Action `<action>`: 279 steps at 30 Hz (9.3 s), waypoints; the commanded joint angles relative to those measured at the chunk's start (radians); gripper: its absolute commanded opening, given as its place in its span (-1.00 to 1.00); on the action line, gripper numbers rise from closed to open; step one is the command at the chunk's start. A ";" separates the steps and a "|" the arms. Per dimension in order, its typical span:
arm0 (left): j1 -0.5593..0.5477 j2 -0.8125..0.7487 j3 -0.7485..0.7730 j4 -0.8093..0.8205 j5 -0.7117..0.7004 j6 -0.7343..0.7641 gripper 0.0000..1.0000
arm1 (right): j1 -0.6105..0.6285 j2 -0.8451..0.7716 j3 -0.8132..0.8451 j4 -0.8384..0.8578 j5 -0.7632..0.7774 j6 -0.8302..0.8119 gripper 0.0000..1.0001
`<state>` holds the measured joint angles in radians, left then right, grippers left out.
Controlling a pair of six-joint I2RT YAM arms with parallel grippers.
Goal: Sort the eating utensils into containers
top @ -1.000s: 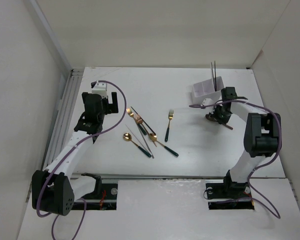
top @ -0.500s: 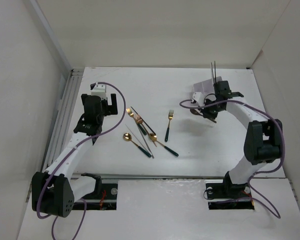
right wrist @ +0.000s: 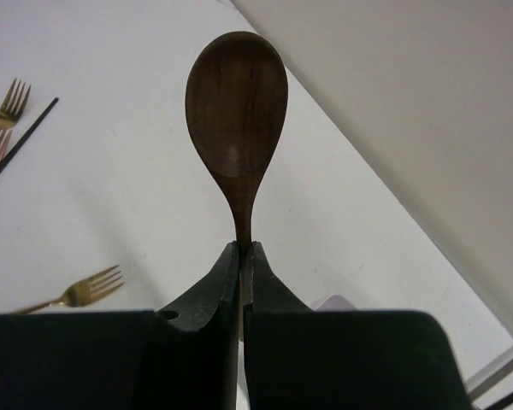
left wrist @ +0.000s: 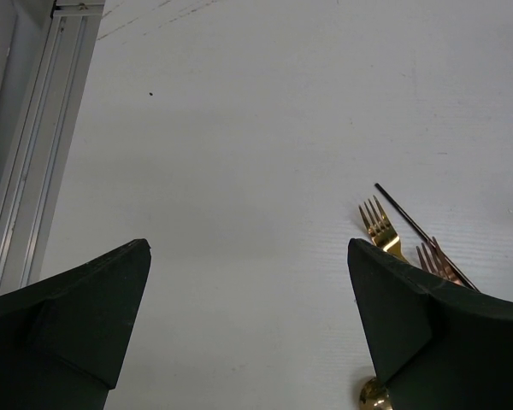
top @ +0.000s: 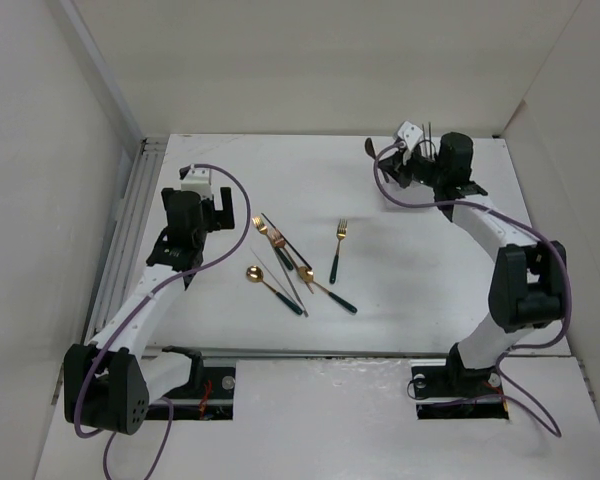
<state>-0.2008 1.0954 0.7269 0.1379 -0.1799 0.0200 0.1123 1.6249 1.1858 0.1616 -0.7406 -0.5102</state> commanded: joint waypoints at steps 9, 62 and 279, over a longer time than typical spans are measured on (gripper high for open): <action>0.023 -0.003 0.022 0.014 0.010 -0.031 1.00 | -0.039 0.098 -0.038 0.378 0.087 0.211 -1.00; 0.023 -0.012 -0.038 0.035 -0.016 -0.083 1.00 | 0.163 -0.077 0.031 -0.086 0.699 0.223 0.37; 0.029 -0.187 -0.233 0.229 0.072 0.047 1.00 | -0.183 0.214 0.339 -0.548 0.808 0.464 -1.00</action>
<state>-0.1745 0.9222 0.4992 0.3317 -0.1204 0.0784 -0.0856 1.8416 1.4895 -0.3862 0.0391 -0.0509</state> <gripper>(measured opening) 0.997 0.088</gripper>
